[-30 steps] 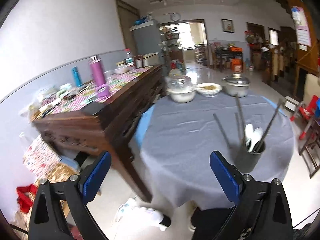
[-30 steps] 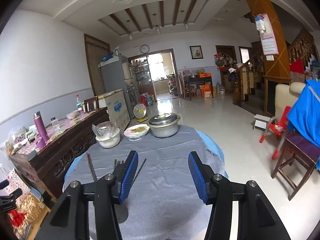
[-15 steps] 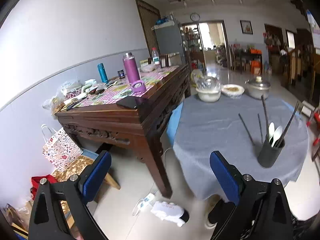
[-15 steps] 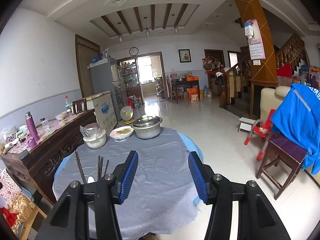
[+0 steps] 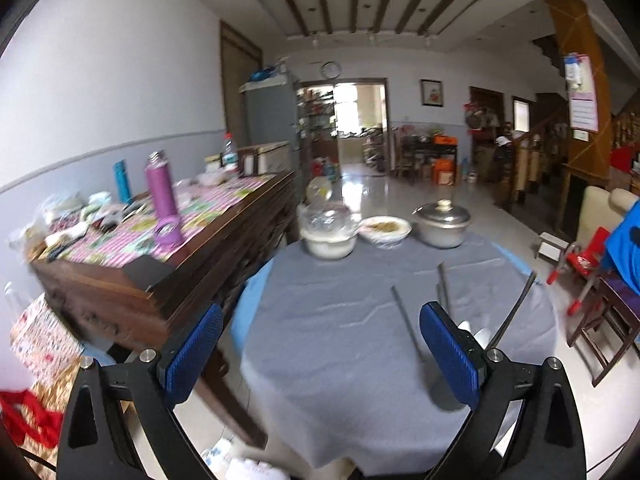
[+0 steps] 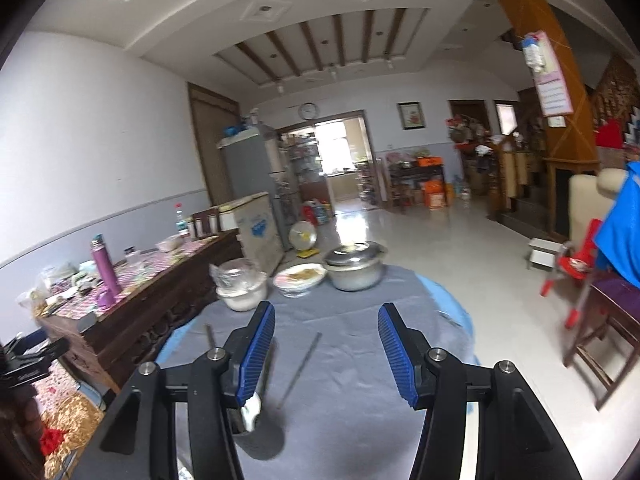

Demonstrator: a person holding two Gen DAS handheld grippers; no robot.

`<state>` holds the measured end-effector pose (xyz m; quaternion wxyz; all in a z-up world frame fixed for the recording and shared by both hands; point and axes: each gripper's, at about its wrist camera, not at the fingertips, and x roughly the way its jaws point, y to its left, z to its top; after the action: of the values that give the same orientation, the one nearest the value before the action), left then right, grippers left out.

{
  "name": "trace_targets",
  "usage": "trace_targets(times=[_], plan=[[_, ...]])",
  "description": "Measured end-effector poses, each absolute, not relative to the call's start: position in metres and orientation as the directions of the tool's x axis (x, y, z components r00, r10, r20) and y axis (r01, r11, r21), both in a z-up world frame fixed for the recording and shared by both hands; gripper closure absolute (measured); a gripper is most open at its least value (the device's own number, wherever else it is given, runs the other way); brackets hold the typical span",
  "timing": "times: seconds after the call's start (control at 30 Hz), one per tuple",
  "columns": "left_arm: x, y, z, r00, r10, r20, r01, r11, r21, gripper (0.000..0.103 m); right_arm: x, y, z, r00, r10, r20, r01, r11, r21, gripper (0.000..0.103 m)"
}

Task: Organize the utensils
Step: 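Move both grippers toward the last chopsticks lying on the cloth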

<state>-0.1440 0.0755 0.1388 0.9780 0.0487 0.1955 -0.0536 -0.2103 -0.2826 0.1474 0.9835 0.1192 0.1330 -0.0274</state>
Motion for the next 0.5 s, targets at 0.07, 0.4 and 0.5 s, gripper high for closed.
trace_targets(times=[0.07, 0.4, 0.5], plan=[[-0.144, 0.068, 0.148, 0.927, -0.108, -0.36, 0.143, 0.987, 0.073, 0.005, -0.205, -0.275, 0.152, 0.969, -0.005, -0.248, 0.062, 0.973, 0.223, 0.045], [-0.153, 0.089, 0.167, 0.937, -0.057, -0.346, 0.087, 0.994, 0.072, 0.004, -0.217, -0.287, 0.164, 0.969, -0.053, -0.243, 0.107, 0.971, 0.213, 0.043], [-0.144, 0.097, 0.165, 0.933, -0.052, -0.356, 0.072, 0.996, 0.044, 0.003, -0.209, -0.3, 0.163, 0.964, -0.048, -0.26, 0.117, 0.959, 0.258, 0.042]])
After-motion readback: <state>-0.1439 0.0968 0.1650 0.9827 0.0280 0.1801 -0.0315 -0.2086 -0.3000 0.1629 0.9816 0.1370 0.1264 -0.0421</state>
